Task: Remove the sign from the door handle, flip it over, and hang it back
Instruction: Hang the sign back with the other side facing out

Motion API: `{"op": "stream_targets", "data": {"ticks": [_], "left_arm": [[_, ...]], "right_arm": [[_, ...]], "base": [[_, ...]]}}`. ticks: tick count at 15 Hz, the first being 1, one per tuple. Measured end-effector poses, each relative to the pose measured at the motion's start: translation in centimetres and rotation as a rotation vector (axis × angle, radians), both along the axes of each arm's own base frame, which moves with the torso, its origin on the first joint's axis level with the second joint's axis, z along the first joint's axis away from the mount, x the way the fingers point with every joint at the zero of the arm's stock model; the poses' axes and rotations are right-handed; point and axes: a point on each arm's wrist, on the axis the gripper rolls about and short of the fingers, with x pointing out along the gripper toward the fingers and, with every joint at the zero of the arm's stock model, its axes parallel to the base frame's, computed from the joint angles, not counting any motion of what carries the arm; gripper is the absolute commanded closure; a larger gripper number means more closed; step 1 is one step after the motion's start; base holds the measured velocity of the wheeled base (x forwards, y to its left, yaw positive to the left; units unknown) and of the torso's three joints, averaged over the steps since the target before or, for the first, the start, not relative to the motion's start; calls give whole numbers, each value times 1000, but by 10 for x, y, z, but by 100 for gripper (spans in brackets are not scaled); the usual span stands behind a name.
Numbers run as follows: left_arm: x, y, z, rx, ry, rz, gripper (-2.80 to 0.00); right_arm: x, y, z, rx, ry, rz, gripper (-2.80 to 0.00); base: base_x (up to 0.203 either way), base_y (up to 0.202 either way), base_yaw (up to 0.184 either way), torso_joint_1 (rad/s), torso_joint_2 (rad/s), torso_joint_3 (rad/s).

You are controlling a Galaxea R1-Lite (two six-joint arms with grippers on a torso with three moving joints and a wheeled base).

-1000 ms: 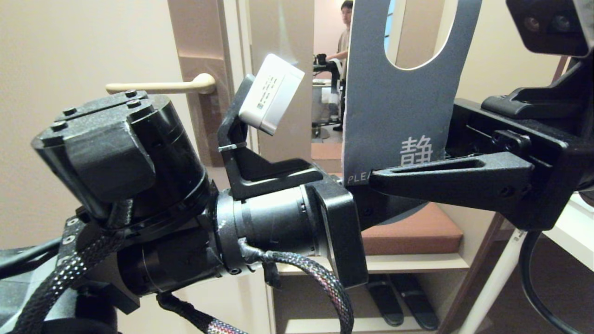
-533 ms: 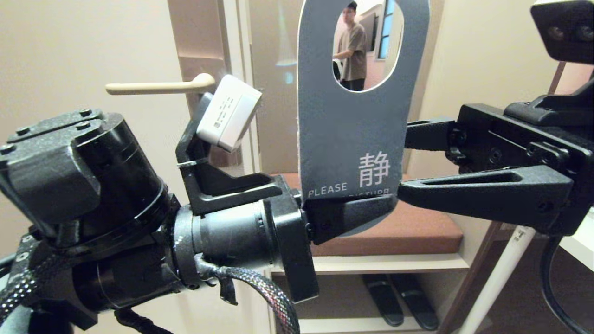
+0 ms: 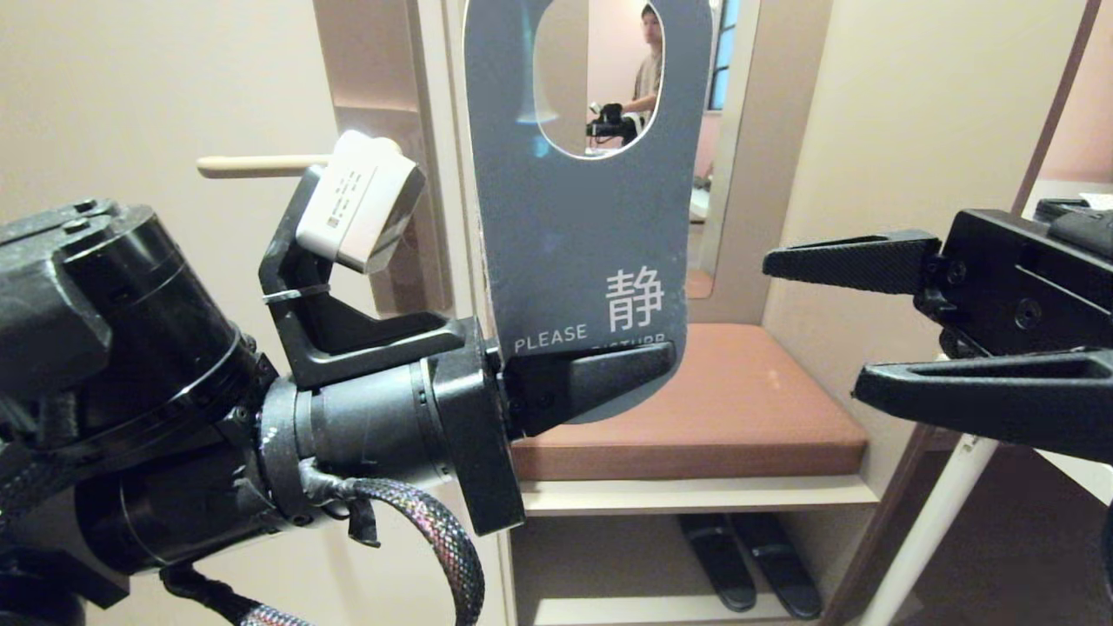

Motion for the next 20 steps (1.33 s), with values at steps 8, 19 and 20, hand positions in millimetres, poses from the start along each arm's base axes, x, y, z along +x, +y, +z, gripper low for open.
{"op": "stream_targets", "data": {"ticks": [8,19,20], "left_arm": [[-2,5,2,-6,-5,8,0],[7,24,4,-14,-15,88,0],[8,26,4,-14,-15,97,0]], "right_arm": [[-18,-11,-8,-3,-4,-44,0],[-21,-89,-102,3,-56,-888,0],[-28,-94,-110,-4,-46,-925,0]], "base": [[0,0,0,0,0,0],[0,0,0,0,0,0],[0,0,0,0,0,0]]}}
